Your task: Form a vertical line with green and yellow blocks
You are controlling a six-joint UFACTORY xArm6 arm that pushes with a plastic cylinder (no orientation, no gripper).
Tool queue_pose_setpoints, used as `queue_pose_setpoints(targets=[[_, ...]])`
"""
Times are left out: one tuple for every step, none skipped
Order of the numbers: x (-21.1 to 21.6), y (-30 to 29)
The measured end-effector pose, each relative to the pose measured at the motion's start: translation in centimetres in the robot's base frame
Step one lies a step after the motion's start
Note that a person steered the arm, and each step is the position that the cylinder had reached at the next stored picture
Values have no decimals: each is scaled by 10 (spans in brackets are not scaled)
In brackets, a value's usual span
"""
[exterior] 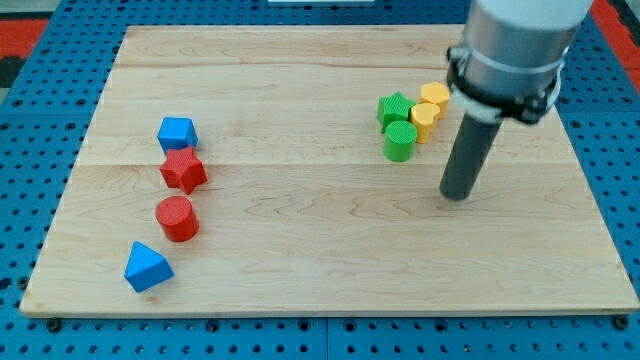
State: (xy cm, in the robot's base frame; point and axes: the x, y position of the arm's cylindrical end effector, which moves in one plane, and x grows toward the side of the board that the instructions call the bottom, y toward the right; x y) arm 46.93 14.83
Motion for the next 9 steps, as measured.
queue_pose_setpoints(targets=[[-46, 17], [-82, 8], [-118, 7], [-149, -8], [-158, -13], [-134, 15], [-106, -1], [-81, -11], [-75, -31]])
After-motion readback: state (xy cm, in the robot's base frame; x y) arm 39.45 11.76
